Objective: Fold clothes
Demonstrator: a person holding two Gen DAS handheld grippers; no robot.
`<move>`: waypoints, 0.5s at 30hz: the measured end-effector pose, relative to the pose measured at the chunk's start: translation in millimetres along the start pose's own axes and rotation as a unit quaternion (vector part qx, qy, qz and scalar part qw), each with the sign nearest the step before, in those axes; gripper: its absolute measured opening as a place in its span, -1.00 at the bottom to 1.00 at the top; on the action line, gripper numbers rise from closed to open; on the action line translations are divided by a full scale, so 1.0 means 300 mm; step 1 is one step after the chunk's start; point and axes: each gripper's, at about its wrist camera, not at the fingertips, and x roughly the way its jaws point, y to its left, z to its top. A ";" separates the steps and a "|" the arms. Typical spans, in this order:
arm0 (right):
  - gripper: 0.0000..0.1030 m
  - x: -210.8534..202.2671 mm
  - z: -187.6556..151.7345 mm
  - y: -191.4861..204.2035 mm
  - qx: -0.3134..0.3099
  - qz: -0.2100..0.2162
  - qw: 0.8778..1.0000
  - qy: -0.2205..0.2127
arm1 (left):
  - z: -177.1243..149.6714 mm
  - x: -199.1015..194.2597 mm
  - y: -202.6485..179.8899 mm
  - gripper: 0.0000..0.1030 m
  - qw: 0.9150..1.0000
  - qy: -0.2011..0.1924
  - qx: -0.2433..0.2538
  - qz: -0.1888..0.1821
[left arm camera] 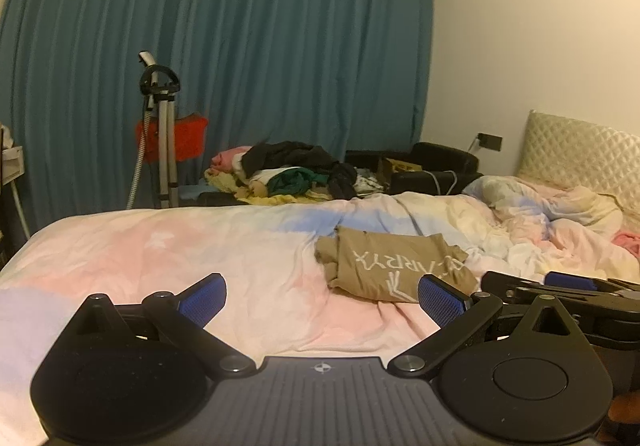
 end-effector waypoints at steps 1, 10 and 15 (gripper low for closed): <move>0.66 0.000 0.000 0.001 -0.001 -0.001 1.000 0.000 | 0.001 -0.003 -0.002 0.99 1.000 -0.001 0.001 -0.001; 0.66 0.003 0.001 0.004 -0.005 -0.003 1.000 -0.001 | 0.002 -0.014 -0.009 0.99 1.000 -0.003 0.007 0.001; 0.66 0.000 0.000 0.004 -0.003 -0.003 1.000 0.001 | 0.004 -0.021 -0.014 0.99 1.000 -0.006 0.012 0.002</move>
